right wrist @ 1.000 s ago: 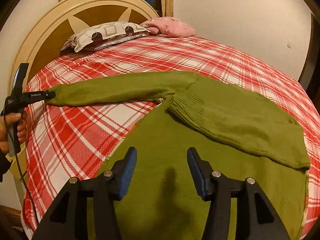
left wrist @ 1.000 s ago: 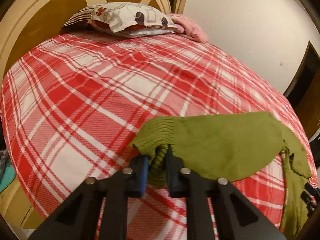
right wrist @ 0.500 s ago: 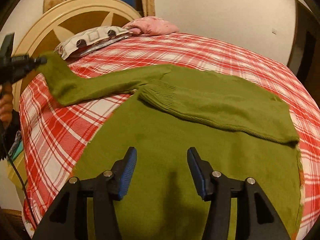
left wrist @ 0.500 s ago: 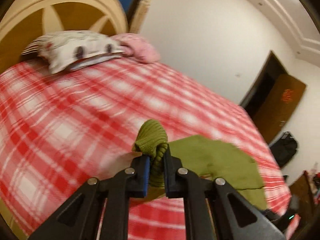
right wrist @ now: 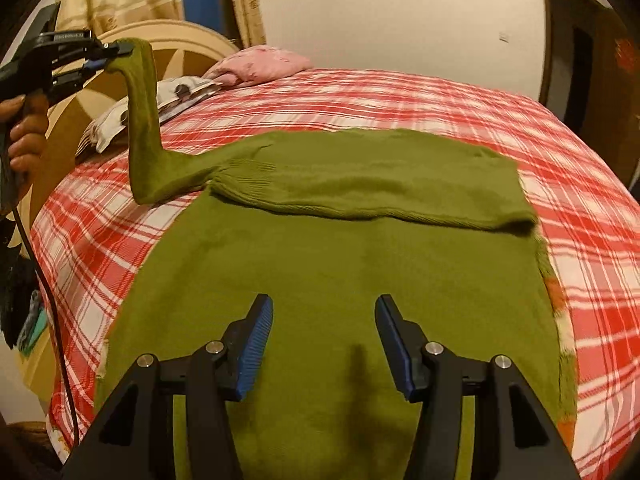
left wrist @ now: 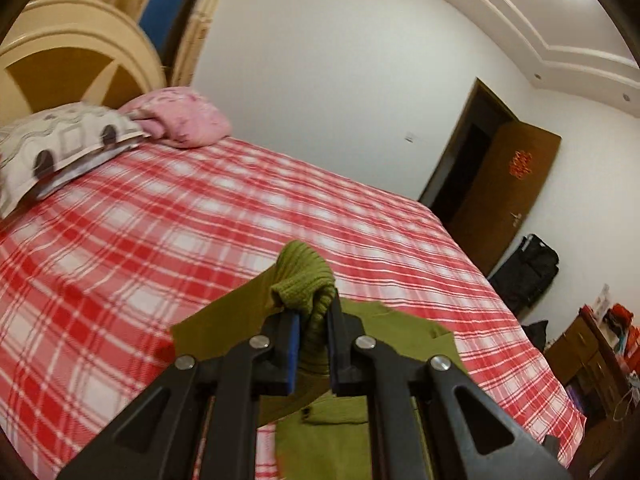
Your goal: Fold small clothes
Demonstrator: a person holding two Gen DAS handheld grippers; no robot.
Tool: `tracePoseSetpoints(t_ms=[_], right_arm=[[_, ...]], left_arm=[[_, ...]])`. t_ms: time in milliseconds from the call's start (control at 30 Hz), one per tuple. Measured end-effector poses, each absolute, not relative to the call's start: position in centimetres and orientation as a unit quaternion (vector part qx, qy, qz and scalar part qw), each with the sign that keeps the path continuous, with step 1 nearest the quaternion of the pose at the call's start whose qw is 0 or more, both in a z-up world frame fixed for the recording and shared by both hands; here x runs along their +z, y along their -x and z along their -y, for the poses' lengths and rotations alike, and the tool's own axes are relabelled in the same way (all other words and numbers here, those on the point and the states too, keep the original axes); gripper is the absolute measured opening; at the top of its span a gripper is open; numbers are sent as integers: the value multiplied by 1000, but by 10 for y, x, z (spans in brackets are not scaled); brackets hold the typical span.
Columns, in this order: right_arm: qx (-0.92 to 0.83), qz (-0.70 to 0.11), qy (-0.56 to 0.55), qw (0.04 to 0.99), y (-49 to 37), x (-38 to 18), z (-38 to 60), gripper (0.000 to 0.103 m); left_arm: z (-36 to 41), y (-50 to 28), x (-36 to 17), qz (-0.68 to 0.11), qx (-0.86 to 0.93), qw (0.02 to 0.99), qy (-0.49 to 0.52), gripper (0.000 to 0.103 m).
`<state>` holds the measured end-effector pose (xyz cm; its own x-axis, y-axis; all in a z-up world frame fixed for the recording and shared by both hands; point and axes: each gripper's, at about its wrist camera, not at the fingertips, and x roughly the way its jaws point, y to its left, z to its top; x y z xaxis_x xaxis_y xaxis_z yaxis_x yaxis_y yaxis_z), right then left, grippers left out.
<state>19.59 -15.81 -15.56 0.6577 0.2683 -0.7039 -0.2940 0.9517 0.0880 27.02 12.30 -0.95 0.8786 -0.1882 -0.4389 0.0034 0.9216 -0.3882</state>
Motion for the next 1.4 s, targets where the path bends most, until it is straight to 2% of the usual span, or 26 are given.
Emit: tracePoseSetpoints(t_ms=[433, 667, 1200, 1300, 1333, 1367, 1400], right_arm=[[107, -399, -40, 910, -206, -166, 208, 55], [81, -409, -65, 906, -211, -175, 235, 55], [75, -401, -83, 909, -212, -182, 244, 55], [74, -398, -77, 911, -211, -183, 243, 55], [74, -397, -75, 912, -211, -183, 243, 55], [74, -396, -73, 912, -211, -184, 242, 55], [74, -395, -71, 913, -211, -185, 242, 56]], left_arm=[[-2, -328, 9, -251, -139, 949, 133, 12], [37, -365, -31, -300, -148, 934, 128, 12], [104, -394, -105, -376, -159, 908, 91, 13], [108, -394, -108, -378, -160, 909, 78, 17], [108, -393, -108, -376, -159, 910, 73, 23], [108, -390, -107, -372, -160, 912, 69, 33], [107, -387, -105, -367, -163, 914, 63, 37]])
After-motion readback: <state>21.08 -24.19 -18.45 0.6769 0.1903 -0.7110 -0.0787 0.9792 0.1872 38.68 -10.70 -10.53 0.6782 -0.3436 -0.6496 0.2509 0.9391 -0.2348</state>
